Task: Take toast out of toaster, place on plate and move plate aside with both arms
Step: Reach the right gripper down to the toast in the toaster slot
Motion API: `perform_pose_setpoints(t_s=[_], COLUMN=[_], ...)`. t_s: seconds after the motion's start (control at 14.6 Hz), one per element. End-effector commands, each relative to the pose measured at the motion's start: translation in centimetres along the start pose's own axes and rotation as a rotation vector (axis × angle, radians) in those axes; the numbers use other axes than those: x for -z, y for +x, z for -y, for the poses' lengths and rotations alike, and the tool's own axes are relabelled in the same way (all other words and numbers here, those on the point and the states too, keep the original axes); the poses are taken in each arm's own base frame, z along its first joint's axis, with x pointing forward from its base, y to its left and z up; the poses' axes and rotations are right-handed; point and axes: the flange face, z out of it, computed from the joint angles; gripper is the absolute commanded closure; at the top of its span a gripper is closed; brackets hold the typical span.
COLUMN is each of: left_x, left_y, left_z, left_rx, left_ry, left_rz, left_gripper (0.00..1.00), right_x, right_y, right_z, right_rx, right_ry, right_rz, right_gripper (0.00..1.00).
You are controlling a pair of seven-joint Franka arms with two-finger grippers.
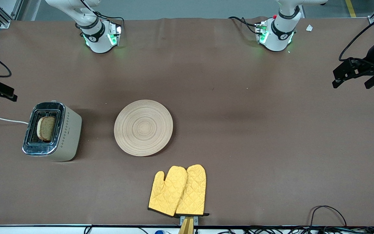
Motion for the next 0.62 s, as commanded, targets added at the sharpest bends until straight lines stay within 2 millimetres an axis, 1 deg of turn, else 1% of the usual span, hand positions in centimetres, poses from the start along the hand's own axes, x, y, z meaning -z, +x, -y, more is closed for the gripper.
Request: perform_pose_setpoints(t_s=[0.0, 0.14, 0.34, 0.55], left_x=[0.4, 0.5, 0.4, 0.3], left_y=[0.1, 0.2, 0.2, 0.2], left_z=[-0.1, 0.0, 0.1, 0.2], left_rx=[0.004, -0.001, 0.004, 0.006], left_ry=[0.015, 0.018, 0.017, 0.016], left_rz=[-0.003, -0.004, -0.003, -0.001], left_gripper=[0.00, 0.00, 0.00, 0.00], right_x=[-5.4, -8.4, -11.1, -15.0], right_y=[0.4, 1.4, 2.7, 4.1], right_z=[-1.1, -1.4, -1.2, -1.1], right_rx=[-0.012, -0.016, -0.012, -0.013], right_ry=[0.016, 0.012, 0.007, 0.009], right_rz=[-0.004, -0.004, 0.004, 0.027], right_gripper=[0.00, 0.00, 0.00, 0.00])
